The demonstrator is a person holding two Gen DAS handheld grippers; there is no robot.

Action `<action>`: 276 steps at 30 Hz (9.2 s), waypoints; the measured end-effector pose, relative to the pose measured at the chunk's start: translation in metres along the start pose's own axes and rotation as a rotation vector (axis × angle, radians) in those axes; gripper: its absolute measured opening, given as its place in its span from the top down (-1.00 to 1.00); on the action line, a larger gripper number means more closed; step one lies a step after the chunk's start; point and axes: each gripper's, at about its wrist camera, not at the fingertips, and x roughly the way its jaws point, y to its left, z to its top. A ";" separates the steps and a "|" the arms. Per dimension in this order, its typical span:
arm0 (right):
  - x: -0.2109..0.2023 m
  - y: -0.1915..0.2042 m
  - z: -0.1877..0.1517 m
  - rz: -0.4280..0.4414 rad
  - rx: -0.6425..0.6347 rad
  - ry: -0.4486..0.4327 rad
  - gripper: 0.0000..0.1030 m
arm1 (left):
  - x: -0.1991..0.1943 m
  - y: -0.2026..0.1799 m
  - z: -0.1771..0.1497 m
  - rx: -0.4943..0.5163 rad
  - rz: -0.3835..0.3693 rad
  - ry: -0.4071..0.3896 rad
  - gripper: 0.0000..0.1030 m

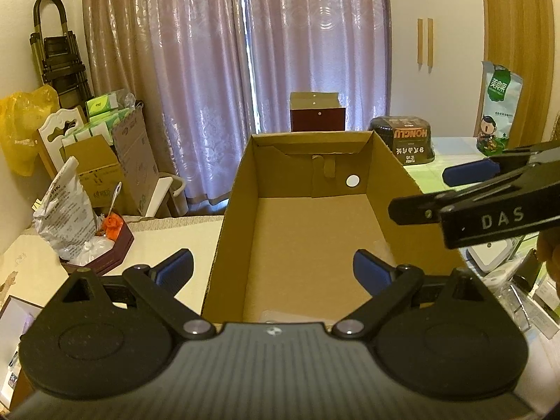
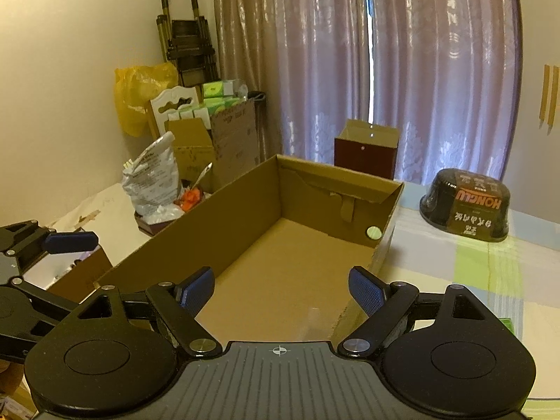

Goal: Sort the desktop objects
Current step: 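Lower the measuring cup into the cardboard box and open the right tool, then move both tools back over the medicine boxes on the table, then grasp the white medicine box with blue logo using the right tool, then grasp the white cream box with green bird using the left tool while the right tool holds its box, then lift both held medicine boxes and carry them toward the cardboard box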

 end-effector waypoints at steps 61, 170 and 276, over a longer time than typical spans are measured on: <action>-0.203 -0.249 -0.210 -0.341 0.591 0.147 -1.00 | 0.003 -0.348 -0.090 0.621 -0.686 0.153 -0.87; -0.194 -0.244 -0.222 -0.380 0.391 0.340 -0.44 | 0.032 -0.348 -0.097 0.100 -0.214 0.291 0.16; -0.180 -0.017 -0.082 -0.128 0.022 0.103 -0.39 | -0.128 -0.127 -0.040 0.004 -0.059 0.090 0.36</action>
